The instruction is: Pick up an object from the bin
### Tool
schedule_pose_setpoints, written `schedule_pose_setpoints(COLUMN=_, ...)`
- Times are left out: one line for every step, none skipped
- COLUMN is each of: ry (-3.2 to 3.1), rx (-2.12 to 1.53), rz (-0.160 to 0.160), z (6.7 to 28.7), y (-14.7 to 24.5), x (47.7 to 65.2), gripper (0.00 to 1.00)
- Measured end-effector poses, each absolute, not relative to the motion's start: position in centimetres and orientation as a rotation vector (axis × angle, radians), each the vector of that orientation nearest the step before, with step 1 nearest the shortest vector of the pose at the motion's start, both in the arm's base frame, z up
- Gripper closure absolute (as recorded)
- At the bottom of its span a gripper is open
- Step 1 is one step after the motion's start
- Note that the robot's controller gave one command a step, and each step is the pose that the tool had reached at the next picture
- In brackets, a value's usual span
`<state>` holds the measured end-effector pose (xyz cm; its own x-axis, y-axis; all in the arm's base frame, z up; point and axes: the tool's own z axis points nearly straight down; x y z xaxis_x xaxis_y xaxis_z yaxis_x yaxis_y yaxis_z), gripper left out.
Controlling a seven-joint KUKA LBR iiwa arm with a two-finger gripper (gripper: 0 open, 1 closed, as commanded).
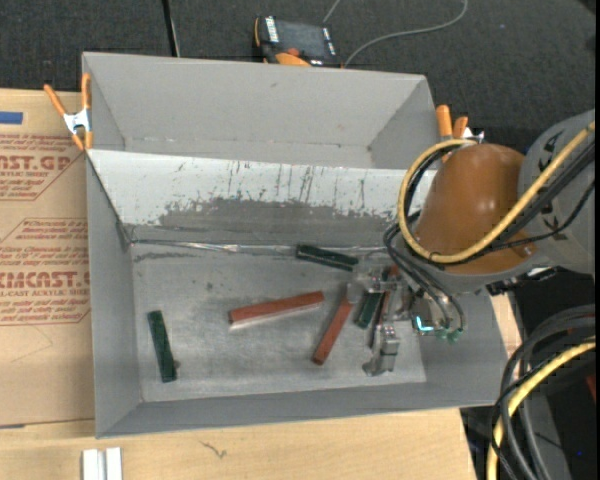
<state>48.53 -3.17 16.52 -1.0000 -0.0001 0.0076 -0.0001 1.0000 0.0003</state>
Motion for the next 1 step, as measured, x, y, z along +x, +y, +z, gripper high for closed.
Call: schedule_pose_setpoints(ry=-3.055, rx=0.74, rz=-0.001, z=6.85, y=-3.72, x=54.82, gripper=0.0)
